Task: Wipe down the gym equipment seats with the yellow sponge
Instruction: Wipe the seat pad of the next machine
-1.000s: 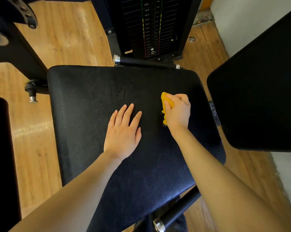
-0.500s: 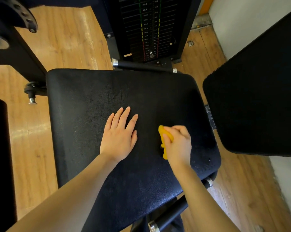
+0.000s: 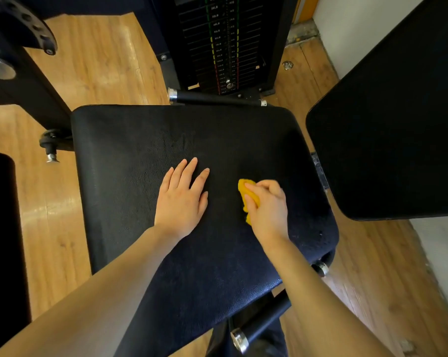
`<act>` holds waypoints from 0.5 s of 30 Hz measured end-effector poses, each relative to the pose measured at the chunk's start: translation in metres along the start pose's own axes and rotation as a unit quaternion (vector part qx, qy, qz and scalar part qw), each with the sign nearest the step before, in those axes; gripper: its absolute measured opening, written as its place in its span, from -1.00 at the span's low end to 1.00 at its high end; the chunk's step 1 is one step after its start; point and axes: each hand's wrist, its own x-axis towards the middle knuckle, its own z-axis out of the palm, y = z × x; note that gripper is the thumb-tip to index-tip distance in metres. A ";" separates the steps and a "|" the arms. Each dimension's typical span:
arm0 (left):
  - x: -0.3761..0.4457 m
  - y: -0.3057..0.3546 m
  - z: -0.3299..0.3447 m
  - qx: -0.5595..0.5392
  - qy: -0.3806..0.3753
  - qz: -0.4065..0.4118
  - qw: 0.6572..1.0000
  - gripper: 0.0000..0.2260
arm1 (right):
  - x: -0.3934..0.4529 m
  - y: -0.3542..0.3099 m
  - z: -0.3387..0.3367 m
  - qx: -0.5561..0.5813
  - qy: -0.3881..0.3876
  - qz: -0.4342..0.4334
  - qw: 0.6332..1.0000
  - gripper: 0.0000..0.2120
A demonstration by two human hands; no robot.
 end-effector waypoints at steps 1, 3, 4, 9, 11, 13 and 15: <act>0.000 0.000 -0.002 -0.009 -0.010 -0.003 1.000 -0.58 | -0.013 0.005 0.001 0.001 -0.001 -0.001 1.000 -0.71; -0.002 0.002 -0.005 -0.024 -0.024 -0.012 0.999 -0.58 | -0.038 0.014 0.004 0.002 0.003 -0.001 1.000 -0.71; -0.005 0.004 -0.006 -0.031 -0.022 -0.016 0.999 -0.58 | -0.049 0.018 0.005 0.004 0.005 0.002 1.000 -0.71; -0.028 0.028 0.001 -0.079 0.010 -0.034 0.996 -0.61 | -0.083 0.025 0.007 0.012 0.028 0.026 0.999 -0.72; -0.035 0.043 0.007 -0.100 0.018 -0.055 0.993 -0.60 | -0.089 0.023 0.008 0.008 0.041 0.027 0.999 -0.72; -0.042 0.057 0.014 -0.112 0.027 -0.078 0.990 -0.60 | -0.093 0.021 0.006 0.007 0.047 0.024 0.999 -0.70; -0.048 0.066 0.020 -0.108 0.037 -0.091 0.989 -0.60 | -0.096 0.022 0.005 0.002 0.046 0.019 0.999 -0.69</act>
